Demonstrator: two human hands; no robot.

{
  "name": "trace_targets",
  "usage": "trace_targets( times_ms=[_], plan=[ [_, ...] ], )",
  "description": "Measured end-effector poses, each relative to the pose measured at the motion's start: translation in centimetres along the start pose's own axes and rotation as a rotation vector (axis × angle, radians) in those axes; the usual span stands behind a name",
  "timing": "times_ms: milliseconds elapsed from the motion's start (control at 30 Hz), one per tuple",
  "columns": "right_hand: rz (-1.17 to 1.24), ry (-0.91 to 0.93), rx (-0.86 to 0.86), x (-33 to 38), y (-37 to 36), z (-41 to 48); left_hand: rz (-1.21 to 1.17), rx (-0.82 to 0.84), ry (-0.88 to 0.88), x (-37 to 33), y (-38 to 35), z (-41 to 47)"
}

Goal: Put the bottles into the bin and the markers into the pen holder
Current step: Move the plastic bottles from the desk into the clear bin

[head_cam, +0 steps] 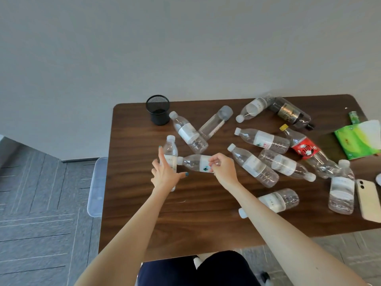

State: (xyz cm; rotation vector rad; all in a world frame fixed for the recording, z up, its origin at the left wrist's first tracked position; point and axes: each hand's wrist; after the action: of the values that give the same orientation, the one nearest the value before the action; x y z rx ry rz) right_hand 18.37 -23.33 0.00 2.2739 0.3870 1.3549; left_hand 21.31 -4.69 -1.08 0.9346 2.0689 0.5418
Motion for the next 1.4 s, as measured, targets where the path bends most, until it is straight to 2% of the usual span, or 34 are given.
trace_targets(
  times_ms=[167,433,667,800,1067,1400],
  plan=[
    [-0.032,0.022,-0.002,-0.7,0.5,0.5,-0.114,-0.014,-0.001,1.1,-0.6,0.5],
    [-0.25,0.129,-0.087,-0.6,0.7,1.5,-0.186,-0.173,-0.026,2.4,2.4,0.1],
    [-0.659,0.041,0.125,-1.2,0.1,2.4,-0.237,-0.259,-0.014,5.2,4.5,-1.8],
    [-0.811,0.029,0.177,-2.1,-1.2,2.2,-0.268,-0.286,0.028,7.0,5.5,-3.0],
    [-0.733,0.135,0.258,-1.2,-6.6,-0.4,-0.301,-0.372,0.067,10.6,7.6,-5.4],
    [-0.608,0.291,0.432,6.5,-15.7,-4.4,-0.361,-0.462,0.11,17.0,9.9,-8.8]
  ],
)
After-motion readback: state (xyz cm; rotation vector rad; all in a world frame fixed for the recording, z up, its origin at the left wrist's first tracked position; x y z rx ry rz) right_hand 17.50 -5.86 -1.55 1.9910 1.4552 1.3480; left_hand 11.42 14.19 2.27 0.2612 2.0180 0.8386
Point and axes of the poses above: each hand's wrist, its own z-axis towards the middle knuckle, its own y-axis out of the back of the hand, x = y × z, and after that the axes turned 5 degrees about x, right-handed
